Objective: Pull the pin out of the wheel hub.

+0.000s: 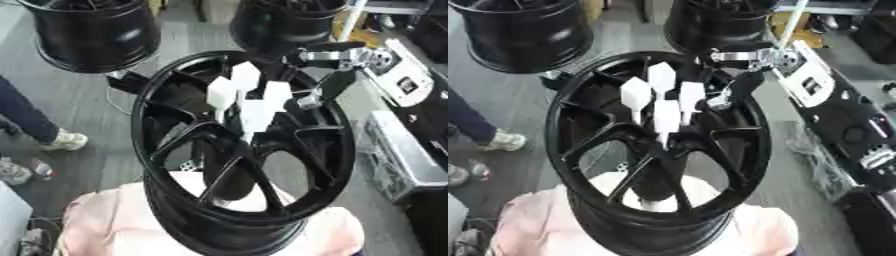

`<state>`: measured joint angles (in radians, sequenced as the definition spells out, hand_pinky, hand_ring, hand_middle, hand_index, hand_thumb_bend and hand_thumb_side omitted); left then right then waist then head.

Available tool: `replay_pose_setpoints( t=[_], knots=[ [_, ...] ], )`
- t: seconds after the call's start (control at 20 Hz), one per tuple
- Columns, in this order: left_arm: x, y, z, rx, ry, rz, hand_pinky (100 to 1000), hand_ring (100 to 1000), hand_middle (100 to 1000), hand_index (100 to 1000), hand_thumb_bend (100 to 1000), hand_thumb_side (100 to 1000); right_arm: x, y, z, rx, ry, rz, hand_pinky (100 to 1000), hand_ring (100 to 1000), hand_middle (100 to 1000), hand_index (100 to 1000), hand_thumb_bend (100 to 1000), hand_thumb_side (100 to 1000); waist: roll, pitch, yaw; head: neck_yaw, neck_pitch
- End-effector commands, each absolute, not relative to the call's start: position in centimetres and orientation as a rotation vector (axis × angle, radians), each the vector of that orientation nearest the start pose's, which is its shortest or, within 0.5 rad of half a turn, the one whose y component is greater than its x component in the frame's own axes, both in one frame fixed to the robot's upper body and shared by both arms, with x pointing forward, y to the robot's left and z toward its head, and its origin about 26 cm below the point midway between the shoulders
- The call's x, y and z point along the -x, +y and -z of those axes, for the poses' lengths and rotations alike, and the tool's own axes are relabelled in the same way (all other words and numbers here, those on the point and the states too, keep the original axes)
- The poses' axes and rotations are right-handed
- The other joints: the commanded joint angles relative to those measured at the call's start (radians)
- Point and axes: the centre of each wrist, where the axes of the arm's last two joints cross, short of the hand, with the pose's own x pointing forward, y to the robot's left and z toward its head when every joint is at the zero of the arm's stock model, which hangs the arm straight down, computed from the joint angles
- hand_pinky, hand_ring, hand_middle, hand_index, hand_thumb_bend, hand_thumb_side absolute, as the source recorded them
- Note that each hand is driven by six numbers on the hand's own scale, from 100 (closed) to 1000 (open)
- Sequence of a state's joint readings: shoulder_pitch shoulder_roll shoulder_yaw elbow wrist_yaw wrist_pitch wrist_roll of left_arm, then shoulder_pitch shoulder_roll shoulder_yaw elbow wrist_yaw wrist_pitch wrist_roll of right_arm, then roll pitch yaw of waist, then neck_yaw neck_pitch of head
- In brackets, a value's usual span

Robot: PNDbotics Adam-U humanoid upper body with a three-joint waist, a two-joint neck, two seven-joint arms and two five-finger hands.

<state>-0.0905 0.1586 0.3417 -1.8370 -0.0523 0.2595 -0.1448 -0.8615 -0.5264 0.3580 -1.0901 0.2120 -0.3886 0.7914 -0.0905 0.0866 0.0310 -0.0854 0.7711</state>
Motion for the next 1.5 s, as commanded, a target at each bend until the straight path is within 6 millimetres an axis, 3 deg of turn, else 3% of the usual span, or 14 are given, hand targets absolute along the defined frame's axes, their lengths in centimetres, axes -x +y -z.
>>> replay_pose_setpoints(
  t=[0.05, 0.55, 0.85, 1.5],
  knots=[
    [-27.7, 35.0, -11.1, -0.314, -1.684, 0.03, 707, 585, 607, 634, 260, 702, -45.8, -26.9, -18.9, 0.023, -1.475, -1.956, 786, 785, 803, 906, 386, 415, 0.005, -0.01, 0.001, -0.001, -0.001],
    [-27.7, 35.0, -11.1, -0.312, -1.686, 0.031, 707, 585, 606, 634, 259, 702, -46.1, -27.2, -17.6, 0.034, -1.458, -1.947, 777, 760, 741, 847, 378, 407, 0.006, -0.009, 0.002, -0.003, -0.001],
    [-27.7, 35.0, -11.1, -0.312, -1.685, 0.03, 707, 585, 606, 634, 260, 702, -46.1, -26.8, -17.7, 0.038, -1.528, -1.914, 754, 719, 653, 767, 361, 418, 0.006, -0.008, 0.002, -0.003, -0.001],
    [-27.7, 35.0, -11.0, -0.312, -1.679, 0.03, 707, 584, 606, 634, 260, 703, -46.0, -26.3, -17.8, 0.055, -1.606, -1.857, 734, 681, 595, 708, 306, 436, 0.003, -0.008, 0.006, -0.005, -0.001]
  ],
)
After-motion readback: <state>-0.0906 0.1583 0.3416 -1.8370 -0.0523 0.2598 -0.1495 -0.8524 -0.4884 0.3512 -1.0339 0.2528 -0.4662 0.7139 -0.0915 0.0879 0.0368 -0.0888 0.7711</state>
